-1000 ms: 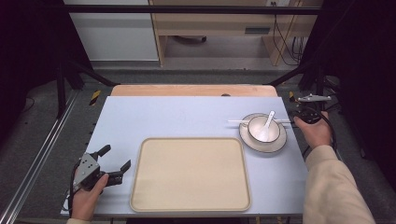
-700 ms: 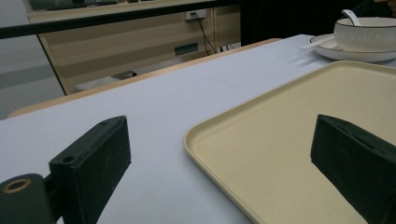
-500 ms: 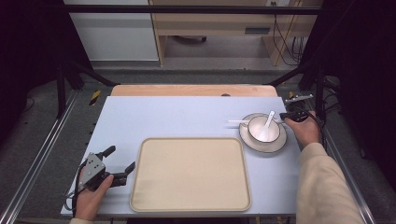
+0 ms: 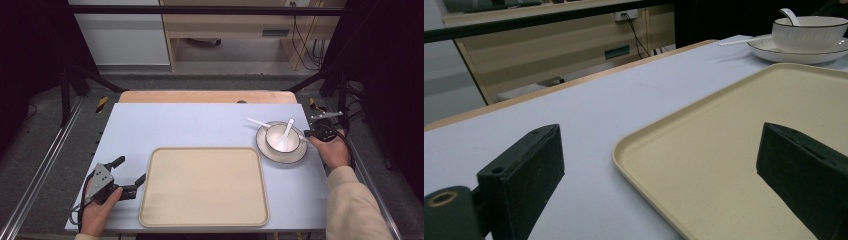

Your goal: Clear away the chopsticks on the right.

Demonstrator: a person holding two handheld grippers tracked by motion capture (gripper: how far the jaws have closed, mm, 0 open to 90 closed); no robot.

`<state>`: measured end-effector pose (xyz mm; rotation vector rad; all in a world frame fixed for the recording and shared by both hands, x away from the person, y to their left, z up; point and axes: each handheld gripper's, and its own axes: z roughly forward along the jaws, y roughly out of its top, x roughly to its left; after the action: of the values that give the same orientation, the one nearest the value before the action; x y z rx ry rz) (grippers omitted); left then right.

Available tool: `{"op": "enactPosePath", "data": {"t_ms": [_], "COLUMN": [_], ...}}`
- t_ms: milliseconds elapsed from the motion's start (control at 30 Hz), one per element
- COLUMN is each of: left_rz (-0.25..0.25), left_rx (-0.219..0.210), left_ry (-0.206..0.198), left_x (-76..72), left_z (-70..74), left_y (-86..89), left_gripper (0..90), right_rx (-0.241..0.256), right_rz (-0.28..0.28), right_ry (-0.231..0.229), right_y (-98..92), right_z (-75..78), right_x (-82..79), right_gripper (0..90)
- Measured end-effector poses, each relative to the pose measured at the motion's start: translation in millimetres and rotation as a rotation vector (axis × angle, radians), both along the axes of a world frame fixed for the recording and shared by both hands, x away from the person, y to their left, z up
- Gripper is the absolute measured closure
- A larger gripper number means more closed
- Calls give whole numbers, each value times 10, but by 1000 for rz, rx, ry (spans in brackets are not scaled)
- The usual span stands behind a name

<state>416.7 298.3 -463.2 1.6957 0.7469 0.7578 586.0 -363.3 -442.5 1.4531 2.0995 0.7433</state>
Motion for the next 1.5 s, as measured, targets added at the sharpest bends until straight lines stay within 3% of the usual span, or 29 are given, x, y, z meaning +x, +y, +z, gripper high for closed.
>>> {"op": "enactPosePath", "data": {"t_ms": [233, 333, 400, 600, 967, 1233, 1500], "left_rz": [-3, -3, -4, -6, -7, -7, -4], "left_rx": [1, 2, 5, 10, 17, 20, 19], "left_ry": [-1, 0, -2, -2, -1, 3, 3], "left_x": [1, 1, -2, -4, -1, 2, 3], "left_z": [3, 3, 7, 7, 3, -4, -4], "left_y": [2, -3, -5, -9, -12, -18, -11], "left_gripper": [48, 48, 48, 49, 52, 54, 55], "right_rx": [-2, 1, 27, 53, 52, 44, 23], "right_rz": [10, 13, 39, 112, 99, 122, 136], "right_ry": [-21, -41, -80, -71, -53, -48, -50], "right_y": [43, 52, 50, 87, 41, 44, 64], "right_z": [20, 53, 90, 59, -5, -56, -79], "right_x": [-213, -271, -287, -267, -198, -165, -160], "right_gripper": [895, 882, 855, 796, 793, 780, 836]}}
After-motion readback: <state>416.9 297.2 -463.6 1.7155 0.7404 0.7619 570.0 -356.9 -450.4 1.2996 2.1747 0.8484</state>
